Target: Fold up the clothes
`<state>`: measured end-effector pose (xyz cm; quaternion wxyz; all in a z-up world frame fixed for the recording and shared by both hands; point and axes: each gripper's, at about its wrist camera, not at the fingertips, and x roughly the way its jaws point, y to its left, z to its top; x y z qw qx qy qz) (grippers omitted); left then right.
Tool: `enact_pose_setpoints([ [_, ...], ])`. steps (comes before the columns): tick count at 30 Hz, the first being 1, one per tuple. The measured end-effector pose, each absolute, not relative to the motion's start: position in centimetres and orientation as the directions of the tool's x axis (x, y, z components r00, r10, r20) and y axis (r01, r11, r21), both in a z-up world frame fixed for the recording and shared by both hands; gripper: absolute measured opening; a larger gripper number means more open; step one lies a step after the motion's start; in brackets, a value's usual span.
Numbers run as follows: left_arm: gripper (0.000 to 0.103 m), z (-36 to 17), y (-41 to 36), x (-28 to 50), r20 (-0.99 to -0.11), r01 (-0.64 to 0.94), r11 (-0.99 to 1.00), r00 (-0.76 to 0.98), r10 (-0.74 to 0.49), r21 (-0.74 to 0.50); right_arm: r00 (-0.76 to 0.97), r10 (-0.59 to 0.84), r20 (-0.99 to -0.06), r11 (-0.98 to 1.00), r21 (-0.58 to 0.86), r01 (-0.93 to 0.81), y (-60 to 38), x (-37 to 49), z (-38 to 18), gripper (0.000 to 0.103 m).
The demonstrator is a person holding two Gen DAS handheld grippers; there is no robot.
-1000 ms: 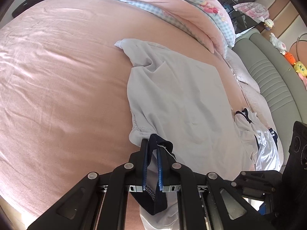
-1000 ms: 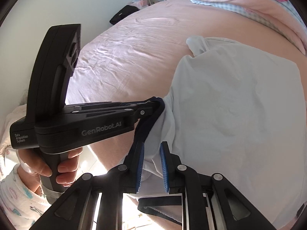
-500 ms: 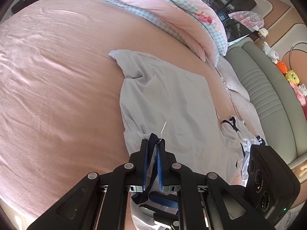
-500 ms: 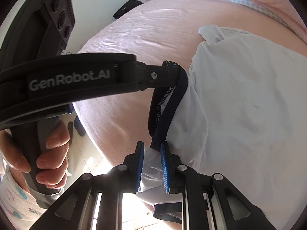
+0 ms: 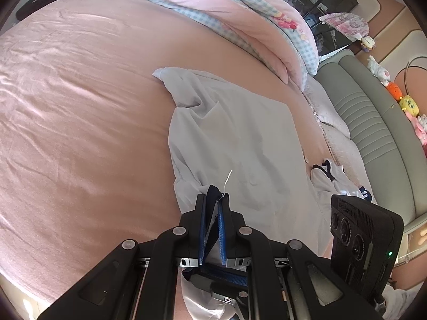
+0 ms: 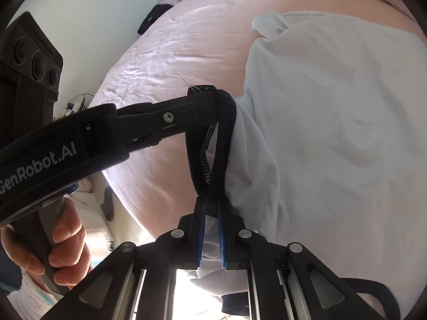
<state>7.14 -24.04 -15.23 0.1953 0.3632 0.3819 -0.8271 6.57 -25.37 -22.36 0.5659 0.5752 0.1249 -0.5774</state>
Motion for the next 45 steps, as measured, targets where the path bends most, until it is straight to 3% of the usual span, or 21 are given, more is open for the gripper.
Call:
enact_pose_setpoints([
  [10, 0.007, -13.4, -25.6, 8.7, -0.73, 0.62, -0.62, -0.675, -0.11, -0.481, 0.352, -0.54, -0.765, -0.3, 0.565, 0.769, -26.2, 6.8, -21.5, 0.006],
  [15, 0.007, -13.7, -26.4, 9.4, -0.746, 0.644, -0.608, -0.654, -0.122, -0.465, 0.314, -0.529, -0.789, -0.288, 0.514, 0.808, -26.0, 7.0, -21.4, 0.006],
  [21, 0.009, -15.9, -26.2, 10.2, -0.794, 0.666, -0.564, -0.608, -0.03, -0.488, 0.301, -0.499, -0.813, -0.314, 0.494, 0.811, -25.7, 6.5, -22.4, 0.006],
  [24, 0.018, -17.2, -25.4, 10.7, -0.818, 0.685, -0.564, -0.574, -0.027, -0.462, 0.299, -0.496, -0.815, -0.32, 0.492, 0.81, -25.7, 6.2, -22.6, 0.006],
  [28, 0.054, -18.7, -24.8, 11.1, -0.842, 0.705, -0.56, -0.539, -0.024, -0.436, 0.268, -0.499, -0.824, -0.308, 0.458, 0.834, -25.8, 6.3, -22.1, 0.007],
  [36, 0.056, -19.6, -25.6, 10.1, -0.857, 0.707, -0.588, -0.513, -0.046, -0.392, 0.239, -0.487, -0.84, -0.283, 0.411, 0.867, -24.8, 6.6, -21.7, 0.007],
  [40, 0.056, -18.8, -24.8, 9.0, -0.891, 0.661, -0.714, -0.439, -0.116, -0.233, 0.229, -0.482, -0.846, -0.272, 0.393, 0.878, -24.6, 6.5, -21.7, 0.007],
  [45, 0.056, -18.3, -22.3, 8.1, -0.889, 0.507, -0.858, -0.354, -0.289, 0.077, 0.229, -0.474, -0.85, -0.272, 0.389, 0.88, -24.3, 6.5, -21.9, 0.006],
])
